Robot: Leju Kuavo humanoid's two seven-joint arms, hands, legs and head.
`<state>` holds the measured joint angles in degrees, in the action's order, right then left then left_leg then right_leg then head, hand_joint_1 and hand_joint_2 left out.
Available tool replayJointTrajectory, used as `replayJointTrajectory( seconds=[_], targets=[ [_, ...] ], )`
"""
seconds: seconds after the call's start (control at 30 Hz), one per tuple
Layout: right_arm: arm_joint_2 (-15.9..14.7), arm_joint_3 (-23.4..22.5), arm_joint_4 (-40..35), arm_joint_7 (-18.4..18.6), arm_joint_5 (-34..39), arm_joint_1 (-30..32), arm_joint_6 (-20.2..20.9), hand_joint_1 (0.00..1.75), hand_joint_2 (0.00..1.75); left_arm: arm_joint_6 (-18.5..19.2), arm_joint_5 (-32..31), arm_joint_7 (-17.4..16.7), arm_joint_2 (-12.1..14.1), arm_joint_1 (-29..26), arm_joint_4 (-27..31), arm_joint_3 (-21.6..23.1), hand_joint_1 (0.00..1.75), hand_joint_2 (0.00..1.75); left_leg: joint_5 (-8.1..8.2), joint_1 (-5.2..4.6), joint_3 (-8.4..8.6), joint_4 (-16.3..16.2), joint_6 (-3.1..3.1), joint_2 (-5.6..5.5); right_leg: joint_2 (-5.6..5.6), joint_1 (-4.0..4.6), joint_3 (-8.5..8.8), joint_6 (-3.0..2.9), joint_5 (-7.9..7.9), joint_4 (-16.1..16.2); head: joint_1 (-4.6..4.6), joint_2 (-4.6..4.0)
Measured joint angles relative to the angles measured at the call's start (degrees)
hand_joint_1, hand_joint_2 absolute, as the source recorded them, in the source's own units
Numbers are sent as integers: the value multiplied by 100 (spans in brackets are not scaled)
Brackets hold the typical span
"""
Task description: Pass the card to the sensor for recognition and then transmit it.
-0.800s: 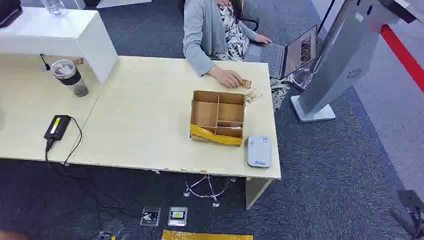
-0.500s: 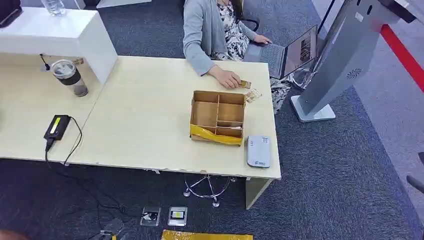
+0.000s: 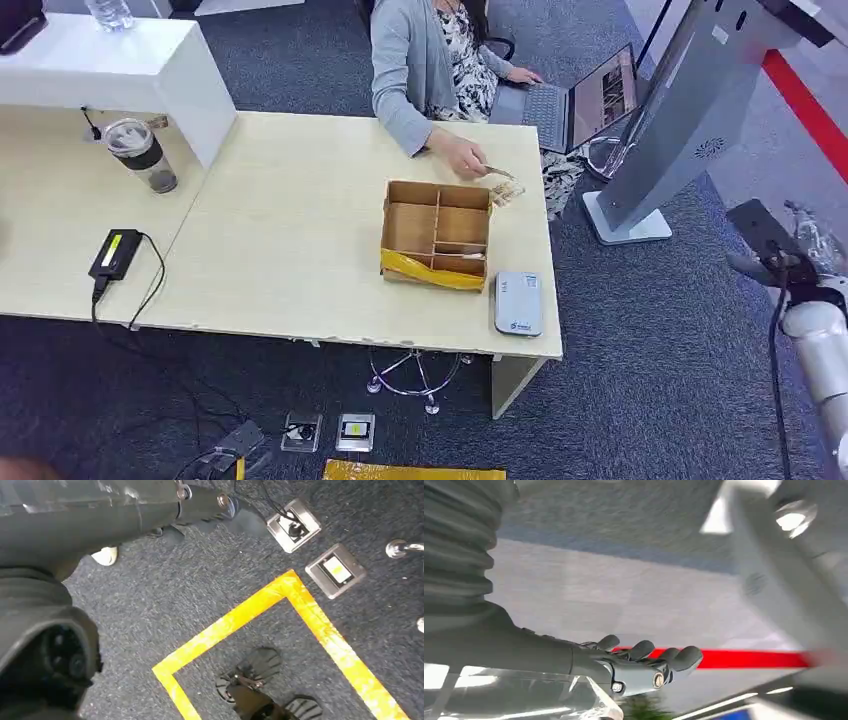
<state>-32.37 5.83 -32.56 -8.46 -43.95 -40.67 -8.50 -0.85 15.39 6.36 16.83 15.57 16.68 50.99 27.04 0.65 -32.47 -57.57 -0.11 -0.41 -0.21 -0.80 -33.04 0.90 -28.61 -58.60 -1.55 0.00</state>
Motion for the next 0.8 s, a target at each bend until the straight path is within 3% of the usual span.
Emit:
replayJointTrajectory(
  seconds=[0.3,0.53,0.8],
  targets=[
    [584,1367,-791,55,243,-114,-175,0,175,-41,-192,-48,-74,-9,44,-171,0,0,-4,1,-3,0,1,-9,-10,1,1,0,0,-1,0,0],
    [932,1826,-1069,42,160,-184,-232,0,175,-52,-275,-105,-109,-61,50,-311,0,0,-4,0,-2,0,1,-9,-10,1,0,0,0,1,-2,0],
    [1139,2023,-1163,-17,116,-233,-199,0,175,-127,-328,-166,-138,-127,94,-405,0,0,-4,0,-2,0,1,-9,-10,1,-1,0,0,1,-2,0]
  ],
)
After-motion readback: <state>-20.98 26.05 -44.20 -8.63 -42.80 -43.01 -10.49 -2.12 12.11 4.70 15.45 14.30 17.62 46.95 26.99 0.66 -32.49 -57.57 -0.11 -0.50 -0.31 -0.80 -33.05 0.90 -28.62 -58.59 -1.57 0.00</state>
